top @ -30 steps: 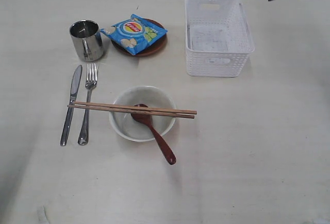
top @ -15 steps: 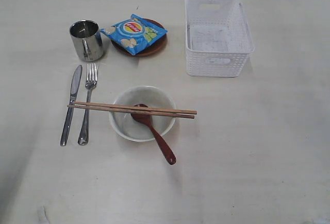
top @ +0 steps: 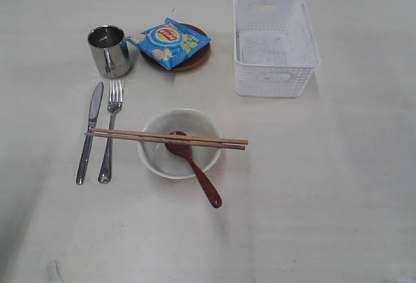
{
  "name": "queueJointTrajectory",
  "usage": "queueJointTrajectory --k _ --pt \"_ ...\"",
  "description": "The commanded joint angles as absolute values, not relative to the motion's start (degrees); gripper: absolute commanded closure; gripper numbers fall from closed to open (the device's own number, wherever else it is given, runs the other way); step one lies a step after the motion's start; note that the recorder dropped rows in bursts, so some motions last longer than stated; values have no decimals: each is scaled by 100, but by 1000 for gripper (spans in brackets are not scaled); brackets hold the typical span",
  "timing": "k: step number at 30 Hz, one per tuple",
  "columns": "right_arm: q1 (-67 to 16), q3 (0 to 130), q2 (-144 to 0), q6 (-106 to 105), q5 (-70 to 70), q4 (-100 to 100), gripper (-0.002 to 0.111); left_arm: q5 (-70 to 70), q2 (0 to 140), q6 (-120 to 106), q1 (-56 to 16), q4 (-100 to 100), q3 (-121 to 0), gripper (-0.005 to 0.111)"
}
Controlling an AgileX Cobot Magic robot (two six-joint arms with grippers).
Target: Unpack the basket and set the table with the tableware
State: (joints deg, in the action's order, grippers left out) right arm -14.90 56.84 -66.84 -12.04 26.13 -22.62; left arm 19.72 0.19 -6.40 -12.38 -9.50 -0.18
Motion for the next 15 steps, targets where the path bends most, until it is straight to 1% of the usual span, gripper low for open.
queueJointTrajectory --k 1,15 --pt "-1515 5651 -6628 -1196 2559 -2282 108 1962 0 -623 -1271 -937 0 107" --pt "-1500 5651 -6533 -1337 2549 -2024 108 1962 0 -634 -1271 -948 0 107"
